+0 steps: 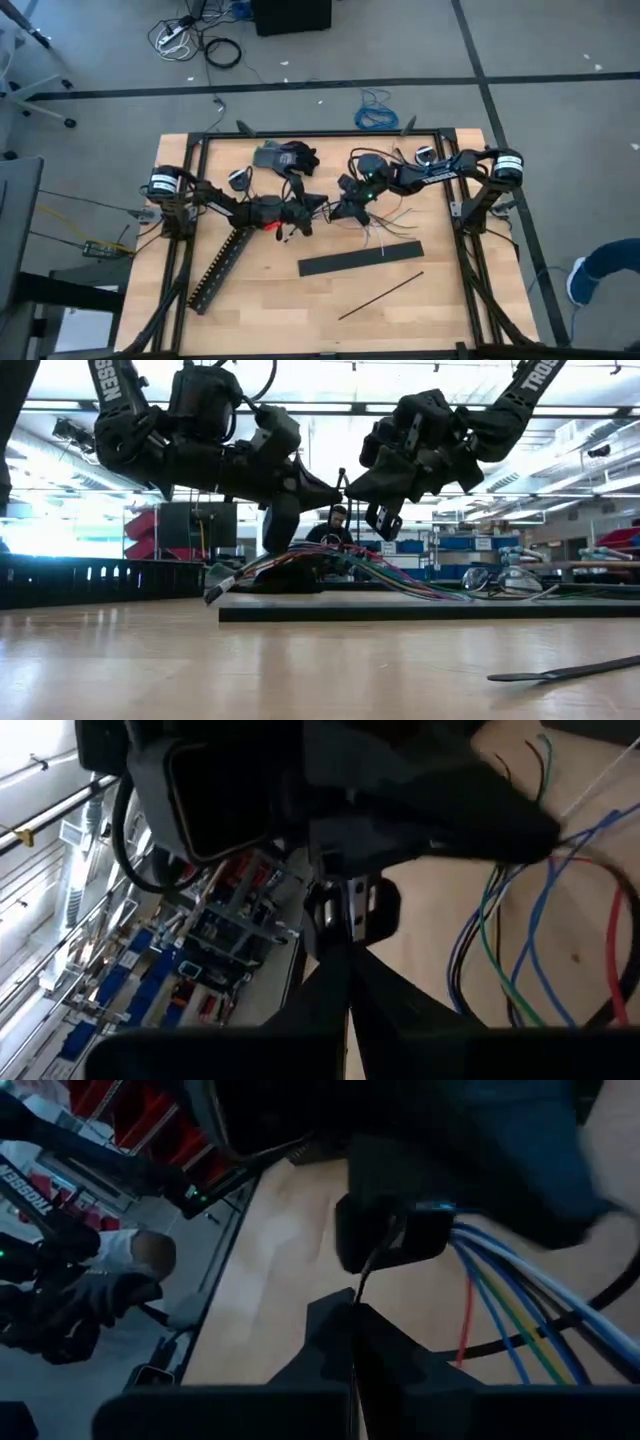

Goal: Ziptie cables
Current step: Wrap the black zip tie on the cable wires

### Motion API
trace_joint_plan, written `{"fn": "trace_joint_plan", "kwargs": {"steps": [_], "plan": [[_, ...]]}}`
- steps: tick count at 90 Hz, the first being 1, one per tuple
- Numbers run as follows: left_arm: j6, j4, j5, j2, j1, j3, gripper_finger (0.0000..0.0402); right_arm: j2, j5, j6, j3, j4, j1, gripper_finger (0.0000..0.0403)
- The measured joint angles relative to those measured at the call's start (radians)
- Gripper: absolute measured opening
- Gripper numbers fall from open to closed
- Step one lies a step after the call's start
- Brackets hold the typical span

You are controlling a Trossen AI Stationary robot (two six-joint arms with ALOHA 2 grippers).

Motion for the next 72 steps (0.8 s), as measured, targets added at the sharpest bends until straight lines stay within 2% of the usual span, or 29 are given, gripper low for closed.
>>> {"fn": "trace_joint_plan", "kwargs": {"steps": [72], "plan": [[-0.028,0.014,0.017,0.0,0.002,0.0,0.0,0.0,0.011,-0.02,0.001,-0.015,-0.003,0.0]]}}
